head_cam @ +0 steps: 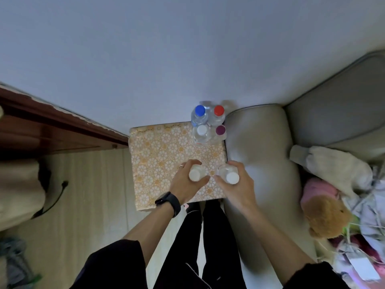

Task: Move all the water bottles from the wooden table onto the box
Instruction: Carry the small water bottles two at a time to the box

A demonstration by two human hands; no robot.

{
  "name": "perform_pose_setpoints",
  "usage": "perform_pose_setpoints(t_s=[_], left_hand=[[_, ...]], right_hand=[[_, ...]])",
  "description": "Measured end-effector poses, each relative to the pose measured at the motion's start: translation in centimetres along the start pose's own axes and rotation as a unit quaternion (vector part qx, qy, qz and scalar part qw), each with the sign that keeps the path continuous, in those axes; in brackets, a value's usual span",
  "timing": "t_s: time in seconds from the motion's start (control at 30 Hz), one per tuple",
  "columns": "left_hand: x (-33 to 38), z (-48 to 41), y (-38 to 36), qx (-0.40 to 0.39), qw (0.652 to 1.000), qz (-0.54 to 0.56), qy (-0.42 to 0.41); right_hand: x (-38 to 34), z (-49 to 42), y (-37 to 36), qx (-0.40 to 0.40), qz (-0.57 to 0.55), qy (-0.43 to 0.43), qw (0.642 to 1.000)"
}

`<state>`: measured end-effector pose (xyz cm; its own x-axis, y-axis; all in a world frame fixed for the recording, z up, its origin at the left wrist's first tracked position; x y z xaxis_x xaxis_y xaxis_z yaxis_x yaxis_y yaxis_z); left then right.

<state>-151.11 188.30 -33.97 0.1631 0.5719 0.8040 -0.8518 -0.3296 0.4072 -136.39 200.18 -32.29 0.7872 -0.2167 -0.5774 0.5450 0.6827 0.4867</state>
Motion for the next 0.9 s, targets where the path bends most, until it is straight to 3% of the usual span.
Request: perform_pose_setpoints(t_s=[0.37,0.6,0.9], left_hand=[[-4.3,-1.9,-1.5,0.051,0.998,0.027,0.040],[-4.9,-1.2,-1.3,-0.003,0.997,0.016,0.069],[-5.3,-1.3,-1.3,0.015,0.992,-0.030,0.124]], right_hand=[[2.6,-5.0,-2.9,0.022,-0.031,-0.041,0.998],[2.5,-5.3,-2.0,-0.018,0.005,-0.083,0.996],[2.6,-4.9,-1.6,-0.035,0.026,-0.110,0.993]])
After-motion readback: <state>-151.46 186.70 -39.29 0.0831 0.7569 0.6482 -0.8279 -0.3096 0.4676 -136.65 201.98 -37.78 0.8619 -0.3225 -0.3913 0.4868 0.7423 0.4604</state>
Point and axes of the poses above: each hand's wrist, its own z-axis away from the middle knuckle, its own y-axis out of the back of the hand, x = y × z, the point moved 4 cm from there along -z, towards the middle knuckle, and after that the axes turned 11 degrees about -y, right-handed, at the moved point
